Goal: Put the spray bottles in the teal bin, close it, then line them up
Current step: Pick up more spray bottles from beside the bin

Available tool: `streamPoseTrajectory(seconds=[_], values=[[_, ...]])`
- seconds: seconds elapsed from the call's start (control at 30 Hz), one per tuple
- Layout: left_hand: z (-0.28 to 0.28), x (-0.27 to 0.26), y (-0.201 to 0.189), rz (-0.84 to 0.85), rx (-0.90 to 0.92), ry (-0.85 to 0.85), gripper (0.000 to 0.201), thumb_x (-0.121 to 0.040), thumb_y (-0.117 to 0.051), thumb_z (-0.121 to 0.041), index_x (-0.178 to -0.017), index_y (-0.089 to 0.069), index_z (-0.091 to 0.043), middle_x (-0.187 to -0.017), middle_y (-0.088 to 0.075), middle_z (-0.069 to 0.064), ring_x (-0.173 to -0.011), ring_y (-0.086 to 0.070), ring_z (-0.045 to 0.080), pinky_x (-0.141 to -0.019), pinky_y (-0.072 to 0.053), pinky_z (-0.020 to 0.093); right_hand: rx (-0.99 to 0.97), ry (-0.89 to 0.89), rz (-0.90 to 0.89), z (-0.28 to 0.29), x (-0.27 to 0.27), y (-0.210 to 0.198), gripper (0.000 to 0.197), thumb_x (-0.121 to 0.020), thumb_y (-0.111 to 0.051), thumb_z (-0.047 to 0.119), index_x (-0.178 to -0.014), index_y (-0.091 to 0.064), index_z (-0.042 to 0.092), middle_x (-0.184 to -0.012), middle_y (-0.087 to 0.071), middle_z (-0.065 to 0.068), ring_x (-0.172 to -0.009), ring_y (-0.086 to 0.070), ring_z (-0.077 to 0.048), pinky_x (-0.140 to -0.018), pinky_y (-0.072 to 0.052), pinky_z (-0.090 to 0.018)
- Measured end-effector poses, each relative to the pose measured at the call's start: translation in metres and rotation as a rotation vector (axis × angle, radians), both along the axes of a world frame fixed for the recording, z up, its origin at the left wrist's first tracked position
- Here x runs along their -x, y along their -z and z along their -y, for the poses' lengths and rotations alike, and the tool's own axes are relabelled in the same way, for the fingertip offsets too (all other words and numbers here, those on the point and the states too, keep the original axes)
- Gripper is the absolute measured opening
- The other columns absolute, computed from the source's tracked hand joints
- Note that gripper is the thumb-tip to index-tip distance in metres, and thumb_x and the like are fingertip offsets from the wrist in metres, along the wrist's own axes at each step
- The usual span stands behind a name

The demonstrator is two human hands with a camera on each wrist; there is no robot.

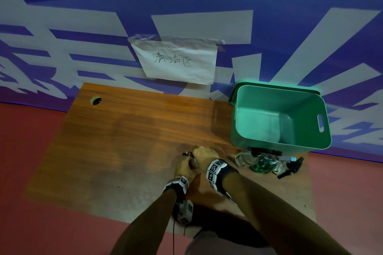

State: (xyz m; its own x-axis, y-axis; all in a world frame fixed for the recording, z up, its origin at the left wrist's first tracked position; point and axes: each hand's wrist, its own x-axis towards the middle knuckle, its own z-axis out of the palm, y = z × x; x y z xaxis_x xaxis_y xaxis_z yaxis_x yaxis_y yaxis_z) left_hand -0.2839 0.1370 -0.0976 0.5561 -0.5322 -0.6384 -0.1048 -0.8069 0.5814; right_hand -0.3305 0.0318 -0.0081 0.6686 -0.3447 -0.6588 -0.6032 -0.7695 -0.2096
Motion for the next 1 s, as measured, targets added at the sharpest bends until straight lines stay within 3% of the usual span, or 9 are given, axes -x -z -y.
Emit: streamPoseTrajectory(seconds=[0.13, 0.2, 0.33, 0.63, 0.77, 0.9, 1.0], values=[[0.003, -0.004, -0.001, 0.077, -0.035, 0.092, 0.024, -0.076, -0.076, -0.024, -0.099, -0.071, -0.023, -0.095, -0.075, -0.001, -0.090, -0.069, 0.021, -0.079, -0.056, 0.032, -0.001, 0.006, 0.033, 0.004, 0.006, 0.006, 0.027, -0.091, -0.063, 0.012, -0.118, -0.065, 0.005, -0.117, -0.067, -0.014, -0.109, -0.065, -0.033, -0.087, -0.054, -0.039], [0.005, -0.005, 0.000, 0.123, -0.048, 0.128, 0.014, -0.080, -0.069, -0.024, -0.093, -0.070, -0.020, -0.093, -0.075, 0.002, -0.090, -0.070, 0.025, -0.076, -0.056, 0.034, 0.020, 0.003, 0.044, 0.002, 0.007, 0.009, 0.026, -0.091, -0.062, 0.011, -0.117, -0.064, 0.006, -0.118, -0.067, -0.013, -0.110, -0.064, -0.032, -0.088, -0.054, -0.039], [0.008, -0.007, -0.003, 0.205, -0.098, 0.217, 0.013, -0.083, -0.058, -0.021, -0.089, -0.067, -0.014, -0.091, -0.073, 0.010, -0.088, -0.069, 0.032, -0.071, -0.057, 0.038, 0.046, 0.026, 0.057, -0.002, 0.007, 0.011, 0.028, -0.089, -0.063, 0.008, -0.117, -0.063, 0.009, -0.117, -0.067, -0.011, -0.109, -0.064, -0.032, -0.088, -0.054, -0.039], [0.008, -0.005, 0.004, 0.266, -0.144, 0.297, 0.014, -0.084, -0.057, -0.020, -0.094, -0.065, -0.015, -0.095, -0.073, 0.013, -0.096, -0.067, 0.038, -0.074, -0.057, 0.044, 0.070, 0.109, 0.104, -0.010, 0.014, 0.024, 0.039, -0.090, -0.062, 0.011, -0.129, -0.054, 0.012, -0.125, -0.062, -0.008, -0.118, -0.058, -0.030, -0.095, -0.047, -0.035], [0.009, -0.003, -0.009, 0.245, -0.110, 0.252, 0.005, -0.081, -0.064, -0.022, -0.086, -0.063, -0.024, -0.091, -0.074, 0.006, -0.089, -0.069, 0.032, -0.074, -0.058, 0.039, -0.030, 0.146, 0.098, 0.001, 0.011, 0.017, 0.037, -0.090, -0.063, 0.015, -0.126, -0.054, 0.008, -0.117, -0.066, -0.013, -0.108, -0.065, -0.033, -0.086, -0.053, -0.038], [0.009, 0.002, -0.011, 0.193, -0.099, 0.202, 0.023, -0.083, -0.067, -0.019, -0.105, -0.067, -0.022, -0.101, -0.074, 0.006, -0.097, -0.069, 0.031, -0.079, -0.057, 0.037, -0.080, 0.144, 0.133, 0.006, 0.021, 0.014, 0.032, -0.085, -0.067, 0.025, -0.113, -0.061, 0.010, -0.104, -0.070, -0.010, -0.092, -0.070, -0.030, -0.077, -0.058, -0.037], [0.008, 0.007, -0.008, 0.134, -0.081, 0.138, 0.033, -0.075, -0.080, -0.027, -0.106, -0.071, -0.022, -0.103, -0.075, 0.003, -0.098, -0.070, 0.026, -0.081, -0.058, 0.036, -0.064, 0.136, 0.160, 0.015, 0.033, 0.010, 0.029, -0.082, -0.075, 0.026, -0.106, -0.065, 0.016, -0.100, -0.072, -0.007, -0.086, -0.071, -0.026, -0.072, -0.059, -0.034]])
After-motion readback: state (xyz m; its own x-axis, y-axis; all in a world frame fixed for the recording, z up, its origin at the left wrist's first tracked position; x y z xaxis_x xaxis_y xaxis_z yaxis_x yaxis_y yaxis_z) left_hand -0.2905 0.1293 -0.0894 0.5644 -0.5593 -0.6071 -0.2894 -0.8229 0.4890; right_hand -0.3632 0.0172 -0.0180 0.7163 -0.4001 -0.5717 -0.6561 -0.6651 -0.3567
